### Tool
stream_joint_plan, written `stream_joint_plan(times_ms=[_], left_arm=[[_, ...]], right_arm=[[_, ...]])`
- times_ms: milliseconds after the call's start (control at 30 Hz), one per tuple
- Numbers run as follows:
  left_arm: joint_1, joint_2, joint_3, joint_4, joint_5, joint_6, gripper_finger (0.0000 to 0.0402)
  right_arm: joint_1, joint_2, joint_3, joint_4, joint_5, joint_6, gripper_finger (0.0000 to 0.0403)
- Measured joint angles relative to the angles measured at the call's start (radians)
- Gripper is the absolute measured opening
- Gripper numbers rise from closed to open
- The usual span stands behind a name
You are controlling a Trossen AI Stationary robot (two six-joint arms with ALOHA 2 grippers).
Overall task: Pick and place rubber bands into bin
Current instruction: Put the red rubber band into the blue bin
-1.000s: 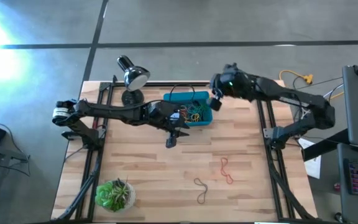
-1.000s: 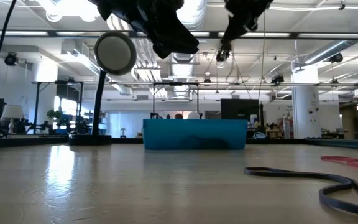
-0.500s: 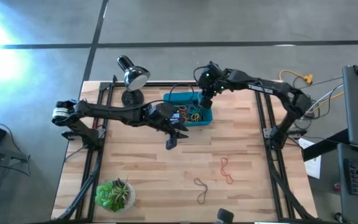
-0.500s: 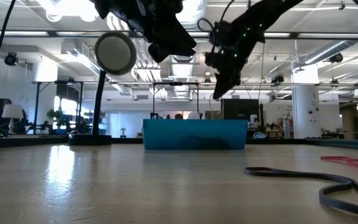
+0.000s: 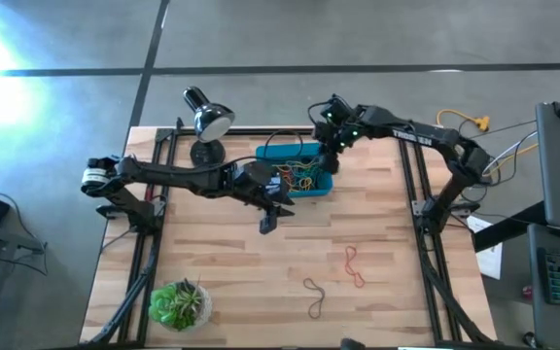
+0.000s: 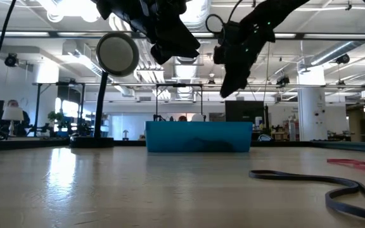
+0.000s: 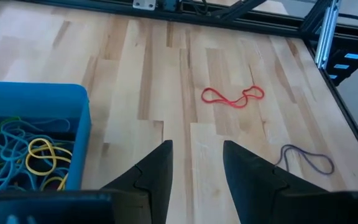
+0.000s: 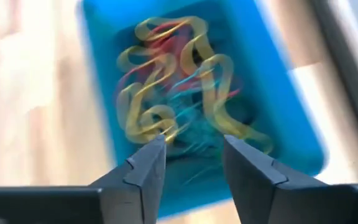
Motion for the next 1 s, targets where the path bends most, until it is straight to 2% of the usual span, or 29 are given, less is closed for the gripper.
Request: stream_joint_plan(times_ms=[200,400,533,700,833,1000], left_arm=[[0.000,0.000,0.000,0.000,-0.001,0.040,0.0125],[0.001,0.005,0.000,0.001,-0.008,0.063,0.0125],[0.001,0.005,0.000,0.003,-0.009,0.096,0.0125],[0.001,0.005,0.000,0.003,-0.016,0.107,0.0125],[0.001,0.006,0.000,0.004,-0.016,0.106,0.0125],[0.000,0.006,0.000,0.004,-0.016,0.103,0.0125]], right_arm=[[0.044,-0.106,-0.055,-0.234,-0.141,-0.039,0.0161],[0.162,-0.257,-0.241,-0.273,-0.152,0.035,0.0159],[0.257,-0.354,-0.395,-0.194,-0.152,0.167,0.0152],[0.385,-0.437,-0.566,0.007,-0.151,0.374,0.0144],[0.497,-0.453,-0.662,0.163,-0.145,0.476,0.0140],[0.638,-0.436,-0.720,0.223,-0.042,0.517,0.0139]])
